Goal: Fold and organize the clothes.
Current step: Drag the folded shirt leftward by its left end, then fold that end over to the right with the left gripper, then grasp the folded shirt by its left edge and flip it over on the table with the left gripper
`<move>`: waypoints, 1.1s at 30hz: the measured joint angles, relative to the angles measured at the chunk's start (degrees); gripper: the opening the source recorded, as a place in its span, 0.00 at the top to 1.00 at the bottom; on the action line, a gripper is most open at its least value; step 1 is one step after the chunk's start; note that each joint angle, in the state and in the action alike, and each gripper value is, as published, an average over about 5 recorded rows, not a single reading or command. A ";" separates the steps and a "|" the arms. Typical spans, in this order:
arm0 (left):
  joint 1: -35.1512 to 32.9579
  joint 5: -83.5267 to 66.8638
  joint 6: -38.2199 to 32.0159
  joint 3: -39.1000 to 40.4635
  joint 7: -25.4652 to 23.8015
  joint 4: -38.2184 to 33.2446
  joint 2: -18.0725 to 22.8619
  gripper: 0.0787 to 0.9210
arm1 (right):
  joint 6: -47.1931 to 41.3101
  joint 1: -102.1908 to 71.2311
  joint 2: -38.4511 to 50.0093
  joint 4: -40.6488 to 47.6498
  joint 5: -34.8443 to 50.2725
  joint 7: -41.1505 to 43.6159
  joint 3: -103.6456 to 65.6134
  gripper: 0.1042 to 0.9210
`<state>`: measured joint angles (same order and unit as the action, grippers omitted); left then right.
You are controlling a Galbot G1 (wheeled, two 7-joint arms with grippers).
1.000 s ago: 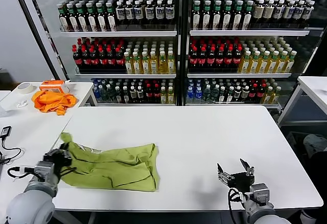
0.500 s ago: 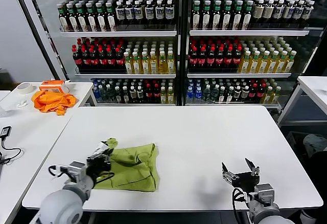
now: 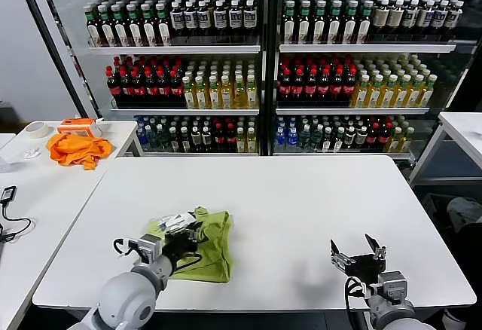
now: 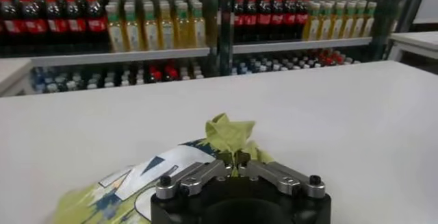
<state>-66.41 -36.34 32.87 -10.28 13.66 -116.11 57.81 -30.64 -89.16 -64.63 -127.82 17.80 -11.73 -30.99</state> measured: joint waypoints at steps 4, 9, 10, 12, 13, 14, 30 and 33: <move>0.88 -0.58 -0.16 1.45 0.09 0.96 1.41 0.87 | 0.00 0.22 -0.05 0.20 -0.06 0.04 0.16 0.12; 1.00 -1.78 -1.43 2.19 -0.15 0.98 2.84 0.70 | 0.01 0.59 -0.09 0.43 -0.12 0.13 0.45 0.12; 0.96 -2.01 -1.72 2.10 -0.22 0.86 2.94 0.66 | 0.01 0.68 -0.09 0.51 -0.12 0.15 0.54 0.12; 0.76 -2.41 -2.25 1.57 -0.36 0.38 2.88 0.59 | 0.03 0.90 -0.03 0.72 -0.12 0.21 0.74 0.12; 0.58 -2.53 -2.48 1.10 -0.40 0.06 2.72 0.56 | 0.04 1.02 0.02 0.84 -0.13 0.25 0.86 0.12; 0.35 -2.57 -2.72 0.47 -0.41 -0.26 2.48 0.53 | 0.06 1.16 0.09 0.98 -0.13 0.28 0.98 0.12; -7.63 5.39 -2.89 -12.42 -0.06 3.73 -1.20 0.12 | 0.80 4.06 0.57 2.90 -0.59 0.28 3.78 0.12; -8.59 5.28 -2.59 -13.25 0.04 4.42 -0.93 0.12 | 1.08 4.54 0.64 3.33 -0.72 0.25 4.22 0.12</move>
<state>-75.00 -31.07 30.28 -23.53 13.70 -111.69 56.87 -29.55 -84.62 -64.00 -124.49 17.08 -11.48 -26.77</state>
